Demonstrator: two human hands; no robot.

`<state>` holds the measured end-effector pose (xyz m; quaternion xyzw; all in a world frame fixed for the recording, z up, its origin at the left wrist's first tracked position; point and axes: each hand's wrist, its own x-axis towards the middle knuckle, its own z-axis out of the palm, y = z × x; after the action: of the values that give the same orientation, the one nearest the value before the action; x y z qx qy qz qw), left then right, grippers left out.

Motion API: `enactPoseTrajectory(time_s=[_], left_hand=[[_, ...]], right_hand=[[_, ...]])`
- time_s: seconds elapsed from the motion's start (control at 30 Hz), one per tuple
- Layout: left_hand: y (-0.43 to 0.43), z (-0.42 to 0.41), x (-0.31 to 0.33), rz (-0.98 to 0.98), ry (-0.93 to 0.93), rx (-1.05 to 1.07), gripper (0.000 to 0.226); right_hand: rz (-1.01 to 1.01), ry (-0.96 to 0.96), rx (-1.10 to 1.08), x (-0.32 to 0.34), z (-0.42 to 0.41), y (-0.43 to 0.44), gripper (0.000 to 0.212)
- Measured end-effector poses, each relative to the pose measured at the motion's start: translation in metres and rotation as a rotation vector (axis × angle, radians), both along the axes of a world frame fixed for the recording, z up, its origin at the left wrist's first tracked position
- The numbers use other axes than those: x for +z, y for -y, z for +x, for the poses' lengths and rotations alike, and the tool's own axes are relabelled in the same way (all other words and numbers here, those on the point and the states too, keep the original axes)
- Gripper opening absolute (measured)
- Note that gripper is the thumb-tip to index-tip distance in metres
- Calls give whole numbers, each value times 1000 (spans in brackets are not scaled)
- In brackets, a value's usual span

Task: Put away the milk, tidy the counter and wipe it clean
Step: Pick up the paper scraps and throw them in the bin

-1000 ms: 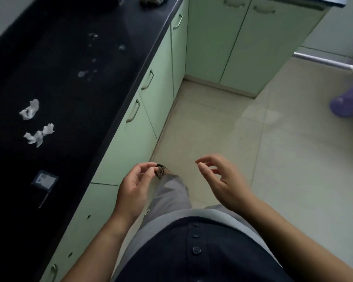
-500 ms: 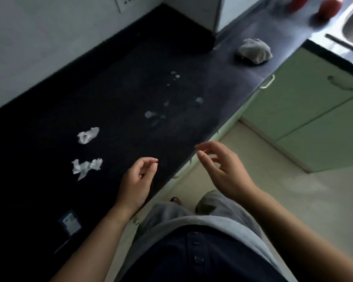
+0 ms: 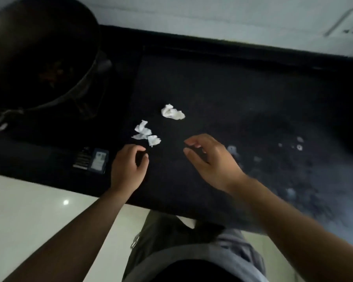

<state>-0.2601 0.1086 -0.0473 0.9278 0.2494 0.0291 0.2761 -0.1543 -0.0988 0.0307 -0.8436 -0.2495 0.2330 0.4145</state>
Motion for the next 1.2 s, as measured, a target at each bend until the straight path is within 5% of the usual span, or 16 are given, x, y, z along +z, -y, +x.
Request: enactPoseTrajectory(time_s=[0.17, 0.43, 0.73, 1.2], left_hand=[[-1, 0, -28, 186, -113, 98, 50], [5, -6, -44, 240, -115, 131, 50], [4, -6, -45, 237, -110, 140, 50], [3, -6, -46, 222, -107, 166, 55]], right_hand=[[-80, 152, 194, -43, 58, -48, 35], [-353, 340, 465, -86, 107, -102, 51], [-57, 236, 343, -93, 92, -112, 18], [-169, 375, 749, -109, 67, -141, 52]])
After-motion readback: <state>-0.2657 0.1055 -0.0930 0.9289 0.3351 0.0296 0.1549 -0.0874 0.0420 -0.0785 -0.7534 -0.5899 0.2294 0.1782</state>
